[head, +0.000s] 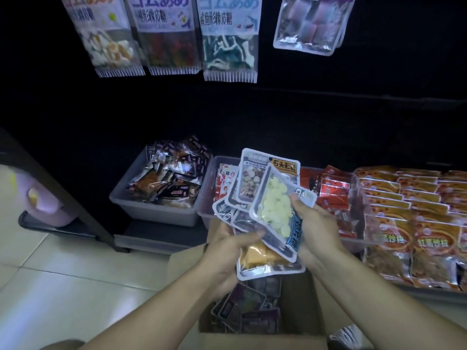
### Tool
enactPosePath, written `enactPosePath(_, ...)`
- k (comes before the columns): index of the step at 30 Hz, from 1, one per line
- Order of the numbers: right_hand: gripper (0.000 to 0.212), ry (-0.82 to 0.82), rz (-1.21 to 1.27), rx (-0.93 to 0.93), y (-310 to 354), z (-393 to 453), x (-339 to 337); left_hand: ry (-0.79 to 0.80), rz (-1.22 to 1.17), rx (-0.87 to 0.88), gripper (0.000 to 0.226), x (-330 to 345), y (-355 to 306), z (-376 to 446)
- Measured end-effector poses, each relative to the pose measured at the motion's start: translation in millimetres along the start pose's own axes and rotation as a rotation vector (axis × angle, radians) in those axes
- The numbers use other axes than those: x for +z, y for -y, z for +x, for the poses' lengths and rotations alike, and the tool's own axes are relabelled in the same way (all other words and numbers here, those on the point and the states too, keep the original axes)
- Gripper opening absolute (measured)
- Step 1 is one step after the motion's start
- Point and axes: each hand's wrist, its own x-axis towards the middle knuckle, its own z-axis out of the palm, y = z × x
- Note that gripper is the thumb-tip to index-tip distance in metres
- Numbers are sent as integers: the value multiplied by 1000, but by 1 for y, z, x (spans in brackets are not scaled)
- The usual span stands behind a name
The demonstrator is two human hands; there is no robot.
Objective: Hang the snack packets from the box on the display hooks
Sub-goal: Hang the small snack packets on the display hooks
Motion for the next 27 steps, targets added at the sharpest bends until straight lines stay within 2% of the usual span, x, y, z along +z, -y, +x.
enactPosePath(5, 22, 58, -41, -38, 19, 2, -5, -18, 117, 71, 45, -5, -10, -2)
enactPosePath(11, 16, 79, -92, -141, 42, 15, -17, -92, 16, 85, 42, -14, -26, 3)
enactPosePath(14, 18, 123, -178, -160, 47, 15, -23, -122, 29, 151, 45, -20, -39, 5)
enactPosePath(19, 18, 170, -290, -158, 32, 2, -16, -154, 93, 185, 29, -18, -37, 5)
enactPosePath(21, 18, 158, -311, -172, 21, -6, -11, -141, 40, 179, 20, -16, -33, 6)
enactPosePath(25, 13, 150, -361, -193, 11, -18, -4, -130, 146, 231, 52, -14, -30, 7)
enactPosePath(27, 14, 151, -362, -190, 14, -21, -4, -112, 128, 247, 38, -13, -29, 7)
